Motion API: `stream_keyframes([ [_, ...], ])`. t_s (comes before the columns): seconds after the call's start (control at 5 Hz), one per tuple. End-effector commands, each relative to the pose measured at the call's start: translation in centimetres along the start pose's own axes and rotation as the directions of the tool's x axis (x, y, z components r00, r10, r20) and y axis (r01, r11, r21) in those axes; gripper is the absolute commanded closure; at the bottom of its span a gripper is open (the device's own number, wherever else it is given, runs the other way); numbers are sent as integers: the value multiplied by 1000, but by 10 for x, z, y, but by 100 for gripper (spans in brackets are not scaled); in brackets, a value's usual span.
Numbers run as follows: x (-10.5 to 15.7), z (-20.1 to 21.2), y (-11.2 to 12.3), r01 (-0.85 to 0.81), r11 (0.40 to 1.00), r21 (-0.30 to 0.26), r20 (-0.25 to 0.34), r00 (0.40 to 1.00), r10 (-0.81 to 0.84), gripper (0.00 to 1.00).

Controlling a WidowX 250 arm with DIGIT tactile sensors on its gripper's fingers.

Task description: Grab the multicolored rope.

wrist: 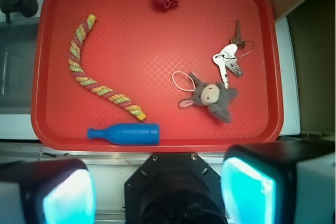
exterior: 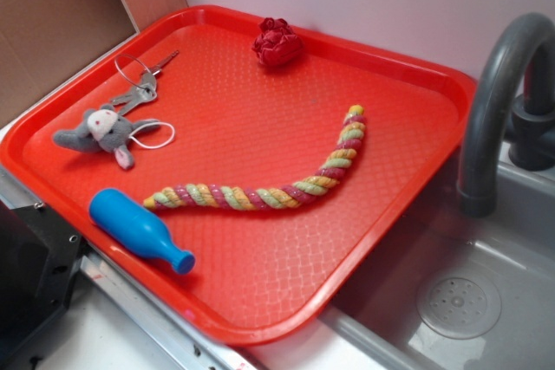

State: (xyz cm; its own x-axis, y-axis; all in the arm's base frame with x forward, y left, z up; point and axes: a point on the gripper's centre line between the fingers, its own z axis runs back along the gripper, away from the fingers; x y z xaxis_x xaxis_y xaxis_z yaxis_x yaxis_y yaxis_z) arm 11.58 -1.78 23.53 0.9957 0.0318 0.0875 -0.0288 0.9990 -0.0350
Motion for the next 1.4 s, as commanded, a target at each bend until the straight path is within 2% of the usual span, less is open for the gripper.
stream_keyframes([
  [0.0, 0, 0, 0, 0, 1000, 0, 0, 1000, 0, 0],
  [0.2, 9, -6, -7, 57, 998, 14, 6, 998, -57, 0],
  [0.4, 28, -24, -28, 255, 967, 0, 27, 966, -255, 0],
  [0.6, 43, -48, -61, 445, 892, 78, 1, 895, -447, 0],
  [0.8, 51, -66, -79, 521, 849, 91, 7, 852, -524, 0],
  [1.0, 57, -89, -92, 549, 833, 67, 48, 832, -552, 0],
  [1.2, 58, -114, -98, 570, 822, 5, 40, 821, -570, 0],
])
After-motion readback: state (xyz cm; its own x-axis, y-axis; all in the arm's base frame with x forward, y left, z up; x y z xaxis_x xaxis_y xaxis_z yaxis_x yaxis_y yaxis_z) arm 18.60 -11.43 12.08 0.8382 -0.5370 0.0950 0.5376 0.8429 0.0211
